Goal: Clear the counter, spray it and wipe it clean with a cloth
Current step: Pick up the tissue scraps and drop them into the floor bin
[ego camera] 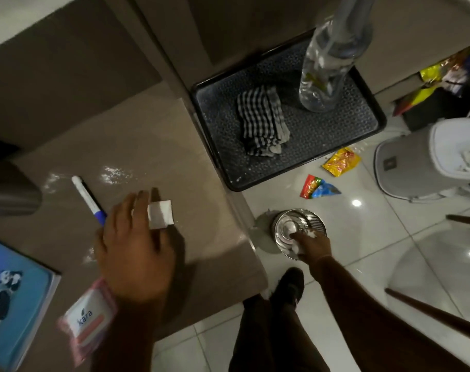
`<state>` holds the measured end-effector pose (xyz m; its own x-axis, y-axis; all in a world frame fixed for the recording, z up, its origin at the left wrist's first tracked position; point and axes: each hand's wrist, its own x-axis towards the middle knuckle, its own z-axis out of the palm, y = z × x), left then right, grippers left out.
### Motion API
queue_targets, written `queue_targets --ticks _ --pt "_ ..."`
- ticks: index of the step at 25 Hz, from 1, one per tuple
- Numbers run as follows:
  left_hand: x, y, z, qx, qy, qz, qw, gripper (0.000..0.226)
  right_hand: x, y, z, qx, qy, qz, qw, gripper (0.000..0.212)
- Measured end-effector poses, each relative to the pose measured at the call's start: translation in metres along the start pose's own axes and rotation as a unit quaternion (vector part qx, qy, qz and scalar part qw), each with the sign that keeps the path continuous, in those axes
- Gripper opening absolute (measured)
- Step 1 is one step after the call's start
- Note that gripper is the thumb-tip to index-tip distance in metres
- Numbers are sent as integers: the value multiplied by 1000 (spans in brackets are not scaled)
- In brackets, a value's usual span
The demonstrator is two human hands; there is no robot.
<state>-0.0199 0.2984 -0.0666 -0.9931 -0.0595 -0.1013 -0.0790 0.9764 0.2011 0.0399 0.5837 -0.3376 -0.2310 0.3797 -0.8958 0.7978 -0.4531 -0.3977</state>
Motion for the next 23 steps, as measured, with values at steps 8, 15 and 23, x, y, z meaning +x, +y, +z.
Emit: queue_targets --ticks 8,15,23 --pt "4 32 6 -144 -39 -2 989 31 -33 -31 2 113 -171 14 979 49" --pt "-60 204 116 -351 -179 12 919 18 -53 -62 -78 186 -570 -49 799 36" --pt "-73 199 220 -364 -153 -149 906 14 0 -18 -116 155 -399 14 904 47"
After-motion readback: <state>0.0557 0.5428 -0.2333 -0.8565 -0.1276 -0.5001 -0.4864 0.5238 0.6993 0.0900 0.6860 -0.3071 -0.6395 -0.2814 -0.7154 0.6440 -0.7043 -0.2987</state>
